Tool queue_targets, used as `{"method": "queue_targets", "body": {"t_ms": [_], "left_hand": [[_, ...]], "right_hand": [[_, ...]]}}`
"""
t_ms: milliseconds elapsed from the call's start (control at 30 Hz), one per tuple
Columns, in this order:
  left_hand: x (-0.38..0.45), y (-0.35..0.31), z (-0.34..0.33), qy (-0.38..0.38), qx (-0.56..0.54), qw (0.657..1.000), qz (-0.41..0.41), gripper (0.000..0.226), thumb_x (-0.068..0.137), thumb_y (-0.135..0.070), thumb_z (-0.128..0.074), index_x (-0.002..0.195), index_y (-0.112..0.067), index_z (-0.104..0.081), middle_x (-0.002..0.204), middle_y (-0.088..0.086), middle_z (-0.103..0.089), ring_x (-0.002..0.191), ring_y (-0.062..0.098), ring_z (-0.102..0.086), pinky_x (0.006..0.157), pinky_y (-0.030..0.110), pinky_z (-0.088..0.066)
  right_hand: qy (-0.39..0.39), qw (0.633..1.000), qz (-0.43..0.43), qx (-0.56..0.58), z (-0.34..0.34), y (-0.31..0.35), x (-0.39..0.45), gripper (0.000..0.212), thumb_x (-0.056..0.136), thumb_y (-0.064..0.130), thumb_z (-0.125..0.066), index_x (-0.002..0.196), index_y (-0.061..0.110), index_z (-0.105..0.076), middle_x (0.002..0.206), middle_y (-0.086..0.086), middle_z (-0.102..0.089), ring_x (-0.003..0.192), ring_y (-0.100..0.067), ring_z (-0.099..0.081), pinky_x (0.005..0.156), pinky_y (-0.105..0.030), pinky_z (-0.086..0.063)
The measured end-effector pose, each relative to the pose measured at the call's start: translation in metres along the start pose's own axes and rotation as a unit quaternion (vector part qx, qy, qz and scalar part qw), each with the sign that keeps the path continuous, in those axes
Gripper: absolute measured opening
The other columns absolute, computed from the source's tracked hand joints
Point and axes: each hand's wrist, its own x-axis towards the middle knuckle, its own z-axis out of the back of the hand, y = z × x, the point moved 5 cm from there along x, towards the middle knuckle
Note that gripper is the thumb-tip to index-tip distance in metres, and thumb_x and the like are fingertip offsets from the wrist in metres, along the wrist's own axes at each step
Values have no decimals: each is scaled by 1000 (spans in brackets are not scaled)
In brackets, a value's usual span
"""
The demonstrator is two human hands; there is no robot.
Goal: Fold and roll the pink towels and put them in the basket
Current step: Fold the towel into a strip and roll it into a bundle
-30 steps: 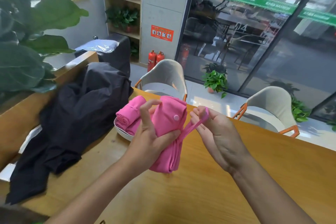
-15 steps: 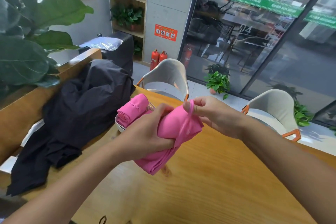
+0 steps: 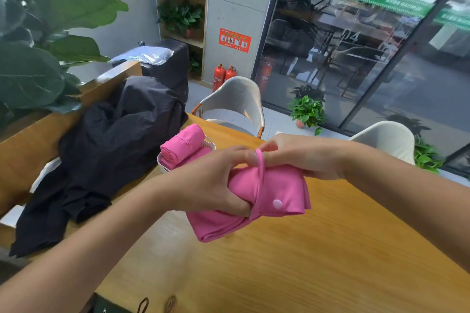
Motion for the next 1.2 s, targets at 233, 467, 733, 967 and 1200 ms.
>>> {"method": "queue_targets", "body": {"t_ms": [233,467,733,967,1200], "left_hand": [[-4,4,-9,-8,-77,995,61,64,65,-46,-88,119,-42,-52,115,-25,-55,104,8,-65,84,33,-59],[11,-14,-39,-52,-23,997,59,47,68,-32,-87,110,-35,-67,99,-12,-70,92,11,-69,77,36,-60],[36,-48,-73,24,17,996,81,48,68,-34,-88,110,-40,-65,101,-10,-70,89,13,-71,71,38,-62],[29,-28,-120,-34,-63,990,123,45,68,-34,-88,107,-33,-65,100,-7,-68,91,18,-69,70,36,-60],[26,36,-118,-185,-97,958,196,49,57,-45,-85,101,-33,-66,93,-7,-70,83,13,-68,63,25,-56]], "right_hand": [[-4,999,54,4,19,-28,-22,62,73,63,-76,103,10,-73,108,-18,-73,96,-33,-71,97,-59,-48],[-9,989,84,-122,44,-52,-45,64,62,79,-72,100,28,-77,98,1,-77,91,-19,-74,90,-45,-56],[58,978,103,-170,48,-74,-59,42,74,70,-70,86,30,-75,87,6,-73,81,-10,-66,82,-43,-53],[169,985,-23,-28,37,-128,-46,41,80,46,-67,96,9,-73,96,-16,-71,83,-32,-66,79,-43,-52],[-295,931,120,-179,66,-108,2,27,95,46,-54,90,21,-60,91,4,-64,88,-18,-60,76,-37,-51]]}}
